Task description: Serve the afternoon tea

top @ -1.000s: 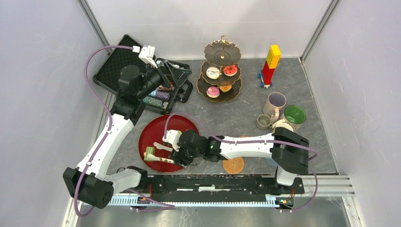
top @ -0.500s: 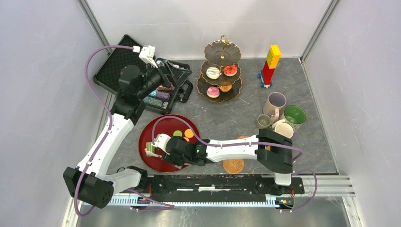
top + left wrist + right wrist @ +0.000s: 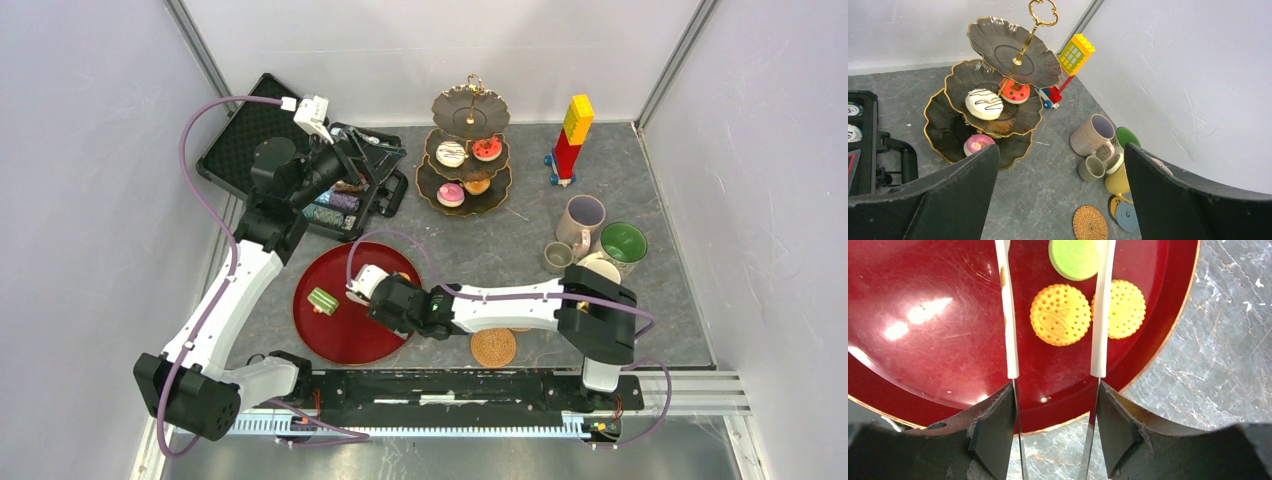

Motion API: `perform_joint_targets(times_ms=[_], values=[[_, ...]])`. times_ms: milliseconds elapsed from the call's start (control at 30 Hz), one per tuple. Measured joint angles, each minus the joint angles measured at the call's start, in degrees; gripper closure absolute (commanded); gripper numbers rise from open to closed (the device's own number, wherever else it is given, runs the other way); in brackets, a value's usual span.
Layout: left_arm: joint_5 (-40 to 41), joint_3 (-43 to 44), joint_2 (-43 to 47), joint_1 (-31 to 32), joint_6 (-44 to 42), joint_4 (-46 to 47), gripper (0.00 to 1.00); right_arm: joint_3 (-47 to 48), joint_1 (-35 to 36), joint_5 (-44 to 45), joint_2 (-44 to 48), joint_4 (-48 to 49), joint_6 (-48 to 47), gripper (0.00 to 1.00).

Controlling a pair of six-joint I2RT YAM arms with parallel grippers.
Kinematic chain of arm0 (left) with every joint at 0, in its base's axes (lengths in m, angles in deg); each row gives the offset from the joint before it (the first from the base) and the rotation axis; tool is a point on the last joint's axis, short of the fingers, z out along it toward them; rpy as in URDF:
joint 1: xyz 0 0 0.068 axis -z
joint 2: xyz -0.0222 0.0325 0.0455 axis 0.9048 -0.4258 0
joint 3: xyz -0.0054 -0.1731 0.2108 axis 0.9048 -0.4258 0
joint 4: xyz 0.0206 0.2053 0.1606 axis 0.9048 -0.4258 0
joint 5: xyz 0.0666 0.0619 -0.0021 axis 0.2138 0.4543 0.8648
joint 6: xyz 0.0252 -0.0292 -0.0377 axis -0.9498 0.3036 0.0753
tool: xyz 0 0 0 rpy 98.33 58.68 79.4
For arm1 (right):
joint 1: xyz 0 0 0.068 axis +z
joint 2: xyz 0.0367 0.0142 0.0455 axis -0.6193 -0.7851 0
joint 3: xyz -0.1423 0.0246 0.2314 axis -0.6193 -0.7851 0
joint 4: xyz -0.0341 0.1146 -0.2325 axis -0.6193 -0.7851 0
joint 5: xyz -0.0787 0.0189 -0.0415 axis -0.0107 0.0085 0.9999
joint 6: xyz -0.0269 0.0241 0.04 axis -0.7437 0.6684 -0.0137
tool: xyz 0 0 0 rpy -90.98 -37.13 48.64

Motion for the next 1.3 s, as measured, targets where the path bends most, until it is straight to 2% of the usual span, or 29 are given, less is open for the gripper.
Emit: perform_joint_targets(times_ms=[167,500,867,1300], values=[[0.0,0.0,0.0,0.0,0.0,-0.02,0.0,-3.72,-0.68,-3.13,3.5,2.6,-1.14,0.38],[0.0,0.0,0.0,0.0,0.0,-0.02,0.0,-4.02,0.83,-10.97,3.85,10.16,0.13,0.37],[-0.02,0.0,0.0,0.0,0.0,-0.02,0.0,-2.1,0.92,-12.31,-1.2,12.11,0.81,0.39],[-0.07,0.0,0.0,0.0,0.0,-0.02,0.0,-0.94,0.92,-10.64,-2.43,12.55,2.69,0.66]])
